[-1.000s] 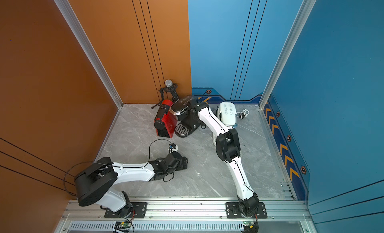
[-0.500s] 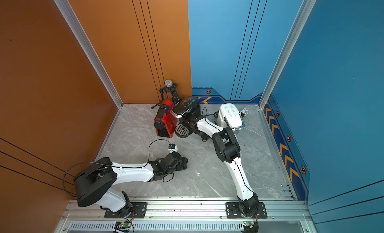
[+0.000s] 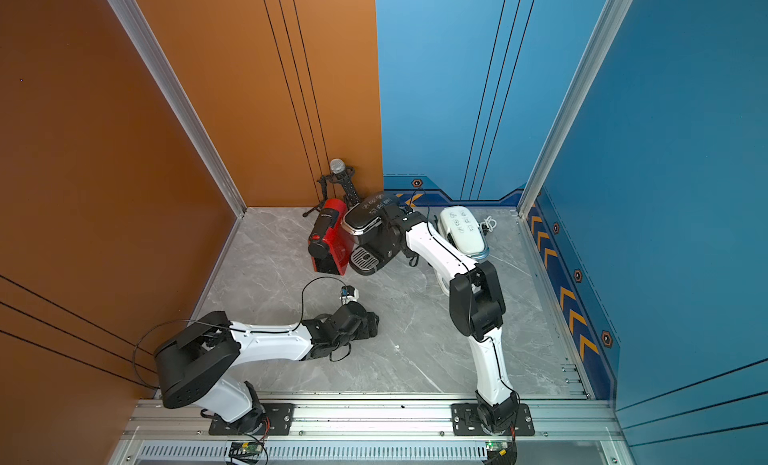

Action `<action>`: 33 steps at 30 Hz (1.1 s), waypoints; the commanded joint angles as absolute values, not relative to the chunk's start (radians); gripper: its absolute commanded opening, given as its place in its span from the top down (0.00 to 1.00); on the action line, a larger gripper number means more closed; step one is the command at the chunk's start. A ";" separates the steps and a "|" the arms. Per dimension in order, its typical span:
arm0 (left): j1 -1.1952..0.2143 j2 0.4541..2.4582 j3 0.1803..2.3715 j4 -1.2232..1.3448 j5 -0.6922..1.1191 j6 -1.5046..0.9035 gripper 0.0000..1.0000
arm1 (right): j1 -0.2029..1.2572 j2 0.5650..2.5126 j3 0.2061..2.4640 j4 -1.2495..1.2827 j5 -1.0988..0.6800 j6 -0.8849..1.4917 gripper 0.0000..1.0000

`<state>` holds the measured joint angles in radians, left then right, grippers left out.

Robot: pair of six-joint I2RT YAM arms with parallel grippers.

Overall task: Wipe the surface of a coffee machine
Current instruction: Wipe the dirt from the surface of the coffee machine.

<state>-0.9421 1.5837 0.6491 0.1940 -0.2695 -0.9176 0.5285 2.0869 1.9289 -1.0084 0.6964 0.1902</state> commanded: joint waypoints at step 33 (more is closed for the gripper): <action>-0.963 1.595 0.673 0.182 -0.271 -0.919 0.19 | 0.452 2.177 1.911 -0.909 0.683 0.146 0.92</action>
<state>-0.9524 1.5921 0.6586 0.1944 -0.2695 -0.9176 0.4721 2.1426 1.9247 -0.8768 0.6701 0.1455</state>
